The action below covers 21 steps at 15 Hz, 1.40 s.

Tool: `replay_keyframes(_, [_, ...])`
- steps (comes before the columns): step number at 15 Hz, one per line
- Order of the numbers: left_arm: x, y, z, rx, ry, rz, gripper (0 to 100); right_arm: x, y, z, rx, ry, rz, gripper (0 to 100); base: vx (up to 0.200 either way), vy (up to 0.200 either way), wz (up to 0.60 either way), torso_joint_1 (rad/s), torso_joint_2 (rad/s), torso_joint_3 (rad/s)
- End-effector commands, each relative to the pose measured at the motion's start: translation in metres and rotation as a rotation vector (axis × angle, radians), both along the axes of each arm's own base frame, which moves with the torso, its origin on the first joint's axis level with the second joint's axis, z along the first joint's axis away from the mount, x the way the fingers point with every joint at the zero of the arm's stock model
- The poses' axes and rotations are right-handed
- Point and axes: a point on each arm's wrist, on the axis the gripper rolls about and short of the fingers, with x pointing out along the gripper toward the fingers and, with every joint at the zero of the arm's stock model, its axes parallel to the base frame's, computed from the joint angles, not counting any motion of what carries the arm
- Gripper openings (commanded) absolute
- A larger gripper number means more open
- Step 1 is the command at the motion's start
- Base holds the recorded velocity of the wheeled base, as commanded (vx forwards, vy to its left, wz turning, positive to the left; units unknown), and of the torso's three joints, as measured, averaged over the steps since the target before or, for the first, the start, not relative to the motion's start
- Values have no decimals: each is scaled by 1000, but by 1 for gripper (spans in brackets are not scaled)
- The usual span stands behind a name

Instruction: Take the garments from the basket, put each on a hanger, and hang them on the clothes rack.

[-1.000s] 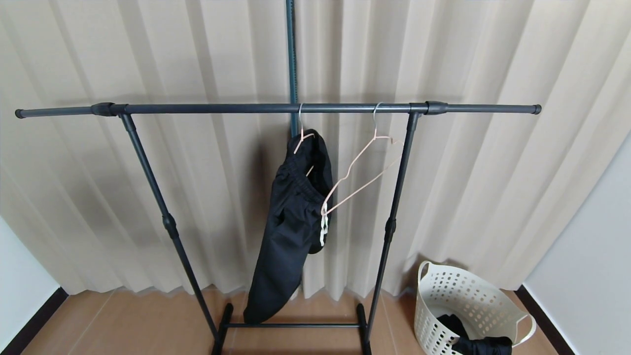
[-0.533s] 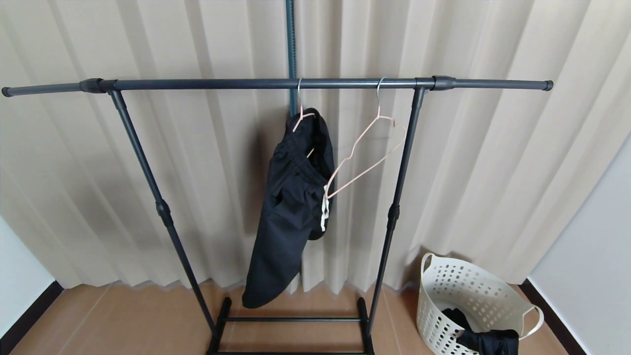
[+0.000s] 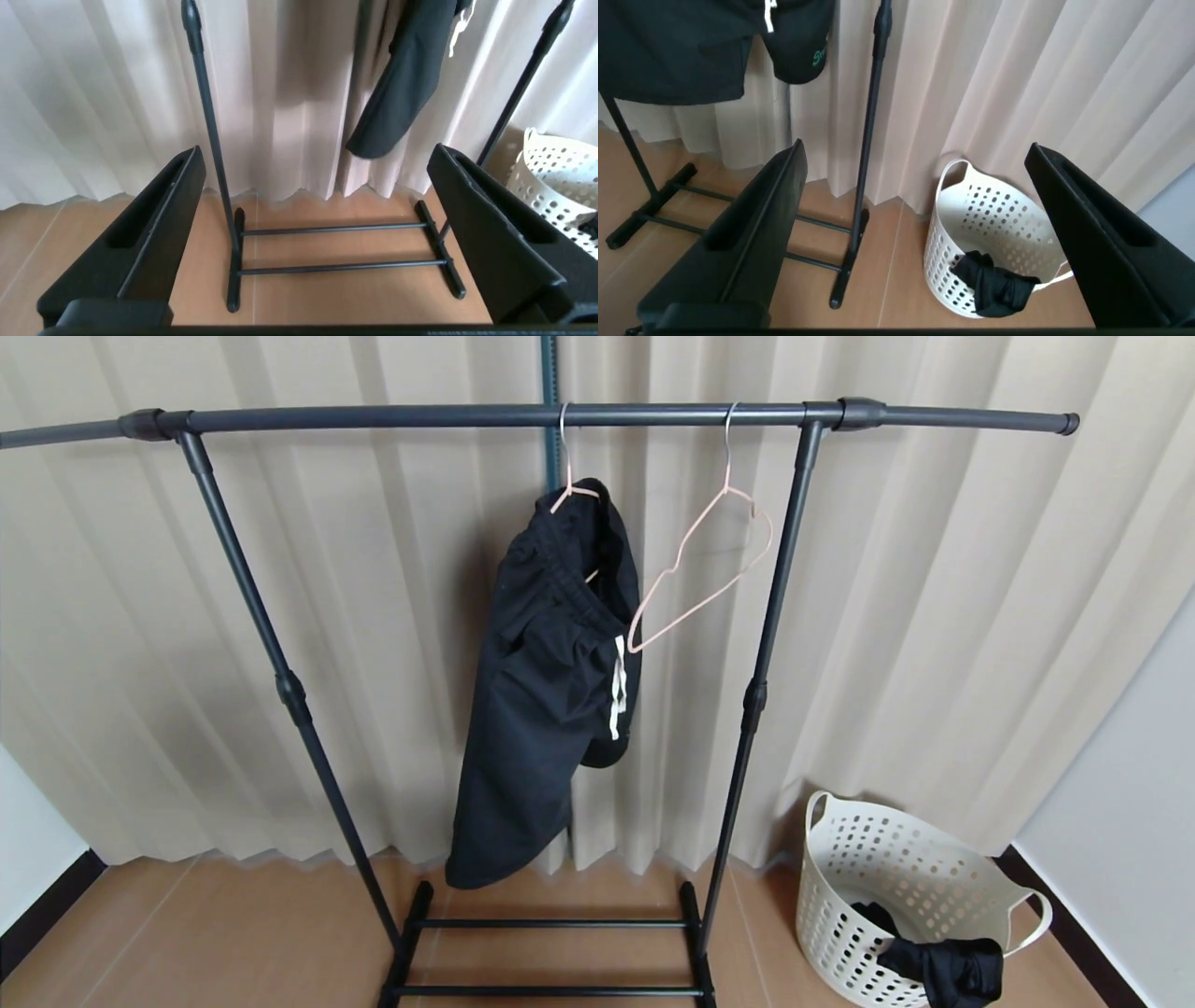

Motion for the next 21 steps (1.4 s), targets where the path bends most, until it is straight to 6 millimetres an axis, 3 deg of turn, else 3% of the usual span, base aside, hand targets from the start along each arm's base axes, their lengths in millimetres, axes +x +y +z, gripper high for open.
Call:
replay_keyframes(1, [0, 0, 0, 0, 5, 0, 100, 0, 0, 0, -1, 2, 1, 100, 0, 0, 0, -188, 500, 310])
replay_keyframes(14, [0, 0, 0, 0, 5, 0, 100, 0, 0, 0, 0, 2, -1, 100, 0, 0, 0, -139, 465, 324])
replay_keyframes(21, [0, 0, 0, -1, 4, 0, 100, 0, 0, 0, -1, 2, -1, 100, 0, 0, 0, -9, 48, 38])
